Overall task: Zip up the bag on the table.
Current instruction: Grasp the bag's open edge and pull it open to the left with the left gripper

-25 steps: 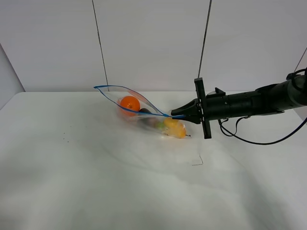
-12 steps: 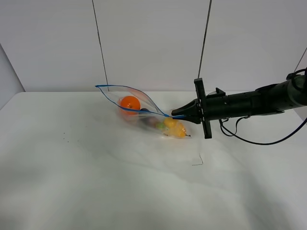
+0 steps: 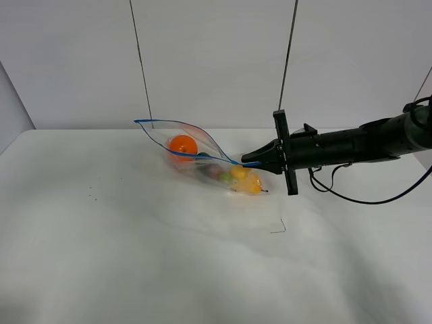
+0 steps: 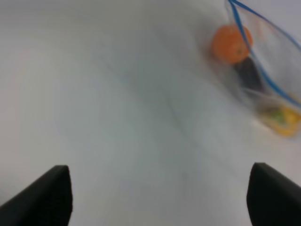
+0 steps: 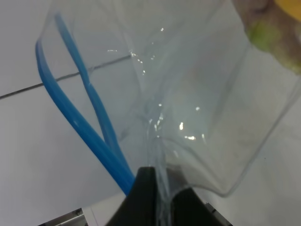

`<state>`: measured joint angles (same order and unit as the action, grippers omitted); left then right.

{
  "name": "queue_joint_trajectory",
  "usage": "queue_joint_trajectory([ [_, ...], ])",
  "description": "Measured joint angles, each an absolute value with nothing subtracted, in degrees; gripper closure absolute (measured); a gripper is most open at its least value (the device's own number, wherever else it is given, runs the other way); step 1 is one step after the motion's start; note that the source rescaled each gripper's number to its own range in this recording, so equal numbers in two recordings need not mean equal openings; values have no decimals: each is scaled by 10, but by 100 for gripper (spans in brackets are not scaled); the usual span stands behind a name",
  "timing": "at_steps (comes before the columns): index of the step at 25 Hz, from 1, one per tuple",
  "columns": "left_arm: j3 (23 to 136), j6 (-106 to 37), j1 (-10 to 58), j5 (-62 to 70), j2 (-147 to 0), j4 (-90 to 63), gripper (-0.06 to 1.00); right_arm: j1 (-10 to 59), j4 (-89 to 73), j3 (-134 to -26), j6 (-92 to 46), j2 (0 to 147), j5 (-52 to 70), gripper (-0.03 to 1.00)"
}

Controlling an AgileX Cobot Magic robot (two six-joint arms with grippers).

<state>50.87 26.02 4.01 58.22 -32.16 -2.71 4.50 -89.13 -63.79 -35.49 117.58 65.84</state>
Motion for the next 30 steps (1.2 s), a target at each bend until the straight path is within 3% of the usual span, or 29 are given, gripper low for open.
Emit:
queue_joint_trajectory([
  [5, 524, 322, 40, 531, -450, -139, -6, 45, -892, -638, -355, 1176, 658, 97],
  [12, 524, 290, 46, 455, -573, -299, -6, 45, -892, -638, -355, 1176, 658, 97],
  [24, 524, 418, 73, 418, -623, -391, -6, 45, -893, -638, -355, 1176, 657, 97],
  [30, 476, 491, 197, 276, -626, -393, -6, 45, -893, -638, -355, 1176, 657, 97],
])
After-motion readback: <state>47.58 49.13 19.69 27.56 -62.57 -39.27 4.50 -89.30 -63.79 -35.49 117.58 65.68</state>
